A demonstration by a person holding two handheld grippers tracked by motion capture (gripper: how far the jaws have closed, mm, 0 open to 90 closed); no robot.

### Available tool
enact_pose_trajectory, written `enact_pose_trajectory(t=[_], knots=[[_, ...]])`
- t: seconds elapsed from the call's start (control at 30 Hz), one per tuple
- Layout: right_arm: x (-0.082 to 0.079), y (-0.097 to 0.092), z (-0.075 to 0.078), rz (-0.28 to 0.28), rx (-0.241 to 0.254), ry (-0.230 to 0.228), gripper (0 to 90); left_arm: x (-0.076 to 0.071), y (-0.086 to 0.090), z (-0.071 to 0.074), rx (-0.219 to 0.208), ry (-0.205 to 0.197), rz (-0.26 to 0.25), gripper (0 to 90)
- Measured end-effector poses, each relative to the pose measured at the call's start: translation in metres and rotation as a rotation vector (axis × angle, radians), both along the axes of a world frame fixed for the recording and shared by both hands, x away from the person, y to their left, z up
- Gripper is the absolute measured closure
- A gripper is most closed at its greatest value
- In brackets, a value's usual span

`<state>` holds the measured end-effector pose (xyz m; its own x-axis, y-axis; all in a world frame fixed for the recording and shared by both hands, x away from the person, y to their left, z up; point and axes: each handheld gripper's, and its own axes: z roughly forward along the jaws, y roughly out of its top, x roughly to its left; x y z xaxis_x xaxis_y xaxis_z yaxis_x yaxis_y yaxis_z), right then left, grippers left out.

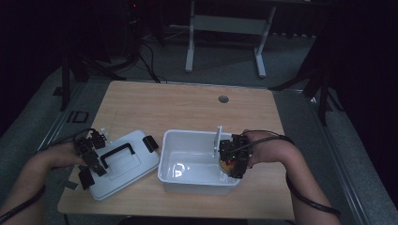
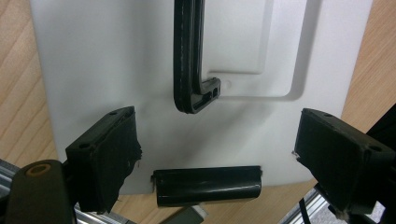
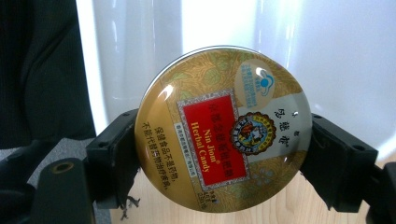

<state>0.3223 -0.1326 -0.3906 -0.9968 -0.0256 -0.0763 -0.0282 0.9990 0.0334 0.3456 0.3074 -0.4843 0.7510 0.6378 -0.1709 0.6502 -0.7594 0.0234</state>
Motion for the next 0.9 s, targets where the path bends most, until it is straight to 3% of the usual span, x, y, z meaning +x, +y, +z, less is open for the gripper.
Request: enact_pose_trajectory(t=[0.23,0.47,0.9], knots=[[0.001,0.012,-0.008,0.017,0.009,0.01,20.2,0.0,0.001,-0.003,0.002,0.006,0.001,13.2],[0.005,0.023,-0.026,0.035,-0.015,0.018,20.2,-0.001,0.002,-0.005,-0.001,0.008,0.002,13.2],[0.017,0.026,-0.059,0.02,-0.049,0.05,20.2,-0.002,0.003,-0.006,-0.004,0.009,0.003,13.2]])
